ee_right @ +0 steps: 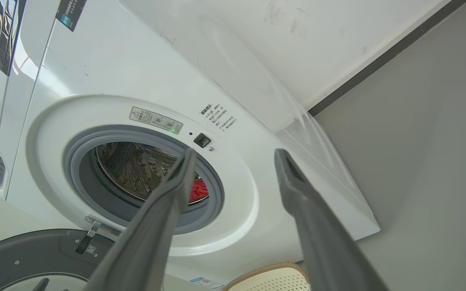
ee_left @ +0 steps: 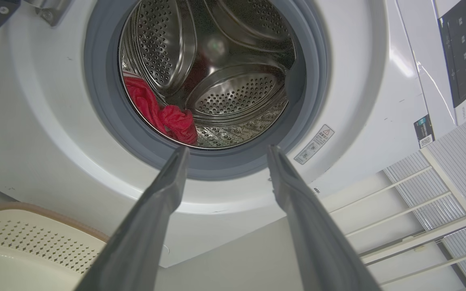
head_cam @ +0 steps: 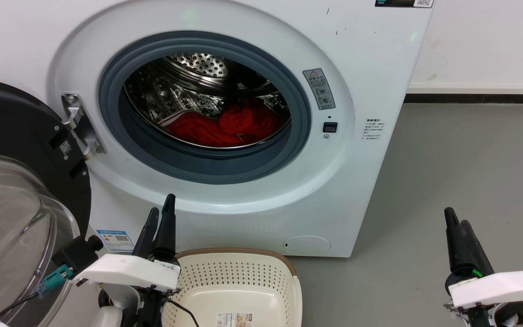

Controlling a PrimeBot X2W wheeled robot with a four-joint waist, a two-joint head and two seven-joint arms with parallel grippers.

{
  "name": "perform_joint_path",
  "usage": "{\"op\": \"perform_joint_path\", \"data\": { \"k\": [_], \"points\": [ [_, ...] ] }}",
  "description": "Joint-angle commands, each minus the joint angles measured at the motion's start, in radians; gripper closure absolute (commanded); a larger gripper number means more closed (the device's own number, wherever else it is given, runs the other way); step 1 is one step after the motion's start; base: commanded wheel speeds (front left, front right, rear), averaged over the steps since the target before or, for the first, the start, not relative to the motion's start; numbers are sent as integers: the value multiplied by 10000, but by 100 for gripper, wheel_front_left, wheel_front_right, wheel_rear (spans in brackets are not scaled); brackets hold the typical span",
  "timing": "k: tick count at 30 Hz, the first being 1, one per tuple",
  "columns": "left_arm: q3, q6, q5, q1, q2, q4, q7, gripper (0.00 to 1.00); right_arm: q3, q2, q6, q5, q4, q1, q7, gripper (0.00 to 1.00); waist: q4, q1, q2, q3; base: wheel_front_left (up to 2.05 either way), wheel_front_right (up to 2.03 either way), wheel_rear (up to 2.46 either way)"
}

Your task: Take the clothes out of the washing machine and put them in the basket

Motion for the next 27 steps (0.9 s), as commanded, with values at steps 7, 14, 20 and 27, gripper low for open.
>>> {"op": "perform_joint_path", "data": {
  "k": [7,14,20,27],
  "points": [
    [-245,135,1396,-391,25,-40,-301,0,6,-12,3,-1646,-290,85,-206,0,20,0,-1,-45,0,0,0],
    [-401,253,2440,-431,27,33,-515,0,33,-11,2,-2757,-418,187,-305,0,23,0,-1,-78,0,0,0],
    [-488,375,3290,-506,27,74,-688,0,81,-10,2,-3618,-480,274,-401,0,38,0,-1,-77,0,0,0],
    [-562,417,4087,-541,27,153,-855,0,113,-9,2,-4343,-511,335,-518,0,64,0,-1,-85,0,0,0]
  ]
}}
